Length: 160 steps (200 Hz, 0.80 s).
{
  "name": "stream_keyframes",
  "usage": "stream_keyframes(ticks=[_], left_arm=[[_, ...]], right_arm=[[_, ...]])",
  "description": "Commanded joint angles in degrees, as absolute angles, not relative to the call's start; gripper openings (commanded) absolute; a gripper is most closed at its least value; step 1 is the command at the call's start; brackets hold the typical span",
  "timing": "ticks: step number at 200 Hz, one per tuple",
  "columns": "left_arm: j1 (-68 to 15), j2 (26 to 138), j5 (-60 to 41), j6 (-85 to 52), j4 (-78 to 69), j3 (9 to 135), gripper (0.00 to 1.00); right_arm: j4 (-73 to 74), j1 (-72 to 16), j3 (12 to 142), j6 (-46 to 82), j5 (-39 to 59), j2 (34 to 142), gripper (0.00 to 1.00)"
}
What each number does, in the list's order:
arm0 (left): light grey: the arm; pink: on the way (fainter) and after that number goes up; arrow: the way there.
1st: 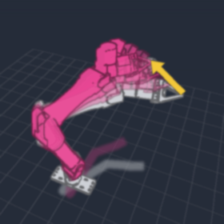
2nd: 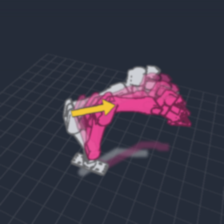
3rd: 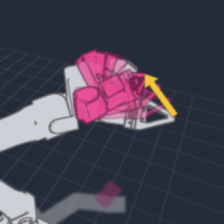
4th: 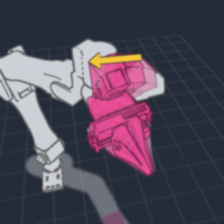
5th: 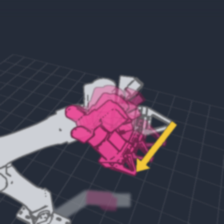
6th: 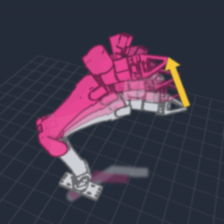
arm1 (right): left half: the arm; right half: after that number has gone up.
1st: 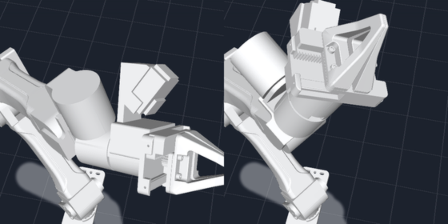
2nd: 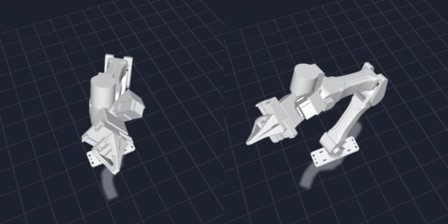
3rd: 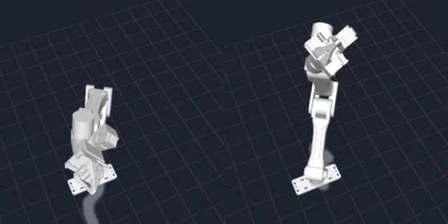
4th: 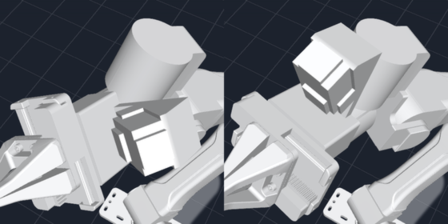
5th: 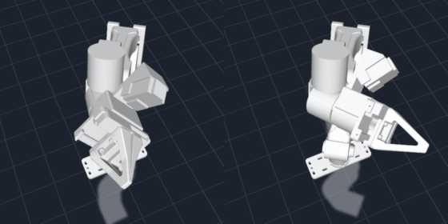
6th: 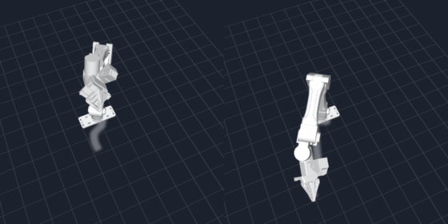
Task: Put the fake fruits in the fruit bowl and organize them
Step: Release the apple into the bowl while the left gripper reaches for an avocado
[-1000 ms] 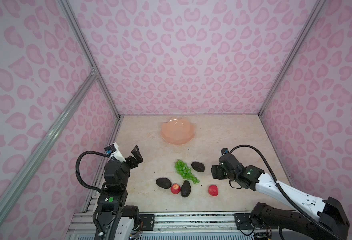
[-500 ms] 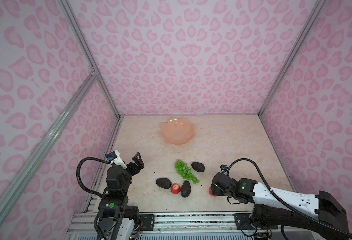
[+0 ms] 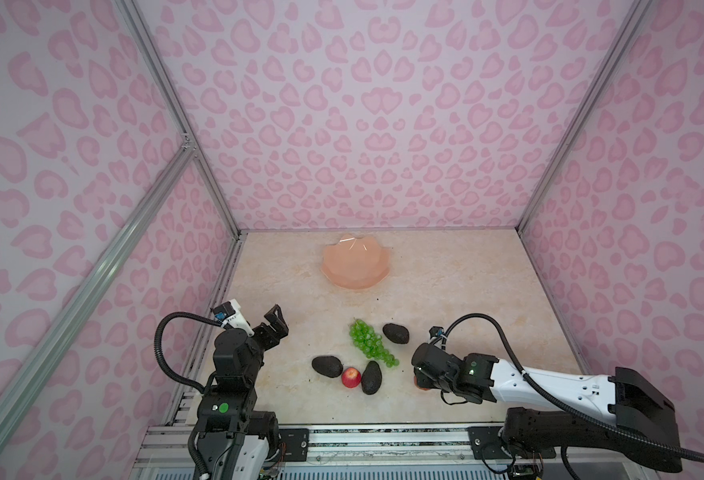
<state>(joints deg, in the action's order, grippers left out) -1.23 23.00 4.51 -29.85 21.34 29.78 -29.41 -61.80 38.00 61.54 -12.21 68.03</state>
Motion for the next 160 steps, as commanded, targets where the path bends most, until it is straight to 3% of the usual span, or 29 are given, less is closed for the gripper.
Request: stream_keyframes(ticks=[1, 39, 78, 160], left_arm=[[-1.31, 22.94, 5.18, -30.18, 22.43, 30.08, 0.98], [-1.31, 24.11, 5.08, -34.32, 29.95, 31.83, 0.99], [-1.26, 24.96, -2.55, -37.23, 36.7, 33.46, 1.0], [-2.79, 28.82, -11.65, -43.16, 42.55, 32.95, 0.94]], right_arm=[[-33.03, -61.53, 44.2, 54.69, -20.66, 68.25, 0.35], [-28.97, -53.27, 63.04, 37.51, -18.71, 79.77, 0.33], [-28.07, -47.49, 88.79, 26.77, -18.64, 102.18, 0.33], [-42.66, -41.19, 141.86, 20.4, -16.2, 148.37, 0.32]])
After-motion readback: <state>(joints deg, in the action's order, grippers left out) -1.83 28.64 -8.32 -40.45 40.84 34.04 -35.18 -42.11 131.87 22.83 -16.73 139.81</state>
